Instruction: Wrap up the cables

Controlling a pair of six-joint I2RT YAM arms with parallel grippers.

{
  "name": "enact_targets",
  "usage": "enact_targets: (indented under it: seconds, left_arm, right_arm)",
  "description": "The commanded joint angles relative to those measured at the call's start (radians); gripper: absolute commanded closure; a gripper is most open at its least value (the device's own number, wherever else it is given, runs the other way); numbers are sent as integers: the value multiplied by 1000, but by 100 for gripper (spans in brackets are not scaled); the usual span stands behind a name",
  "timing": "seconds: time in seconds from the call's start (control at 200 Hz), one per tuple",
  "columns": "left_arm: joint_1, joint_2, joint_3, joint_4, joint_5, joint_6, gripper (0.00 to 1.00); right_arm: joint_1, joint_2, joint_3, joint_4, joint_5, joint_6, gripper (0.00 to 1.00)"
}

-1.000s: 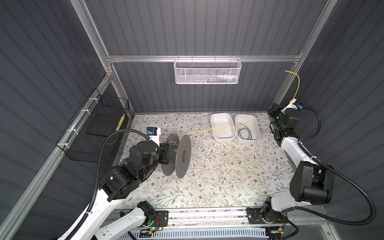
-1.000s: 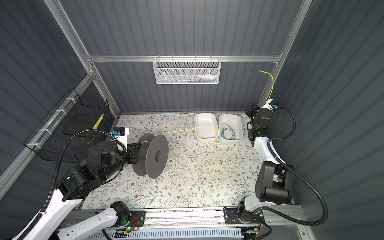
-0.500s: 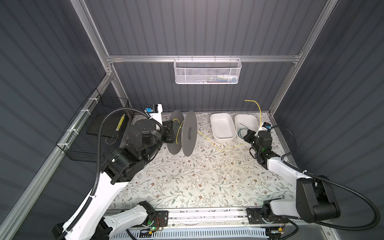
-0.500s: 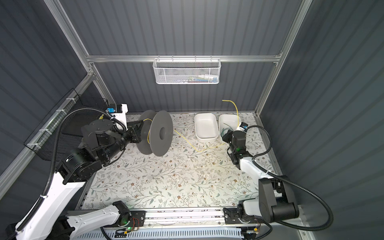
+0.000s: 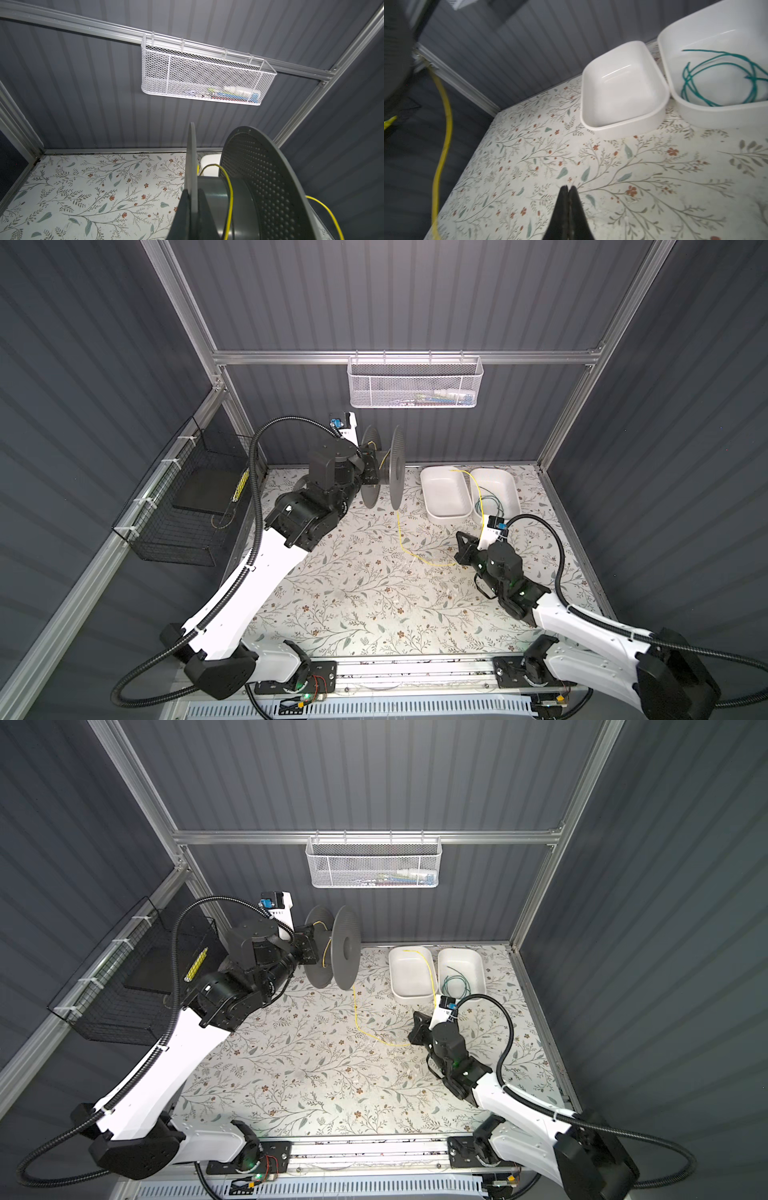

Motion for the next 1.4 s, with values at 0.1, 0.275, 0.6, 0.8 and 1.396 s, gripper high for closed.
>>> enact_targets:
  seconds: [0.1,0.275,0.6,0.8,1.396]
  left_arm:
    - [11,58,-73,280,-156,-1,100]
    - [11,150,-105,343,-253,-8,100]
    - [15,264,-184,422,-323,-124,100]
    - [16,321,-221,393,-306,-119,100]
    - [-113,284,-521,386,-199,42,100]
  right_arm:
    - [162,-159,28,-124,84,52,100]
    - [253,-237,94,-182,81,56,100]
    - [407,-134,286,-80,-52,75,100]
    - [413,-131,438,-114,-87,-2,100]
    - [-157,7,1050,-439,-461,19,100]
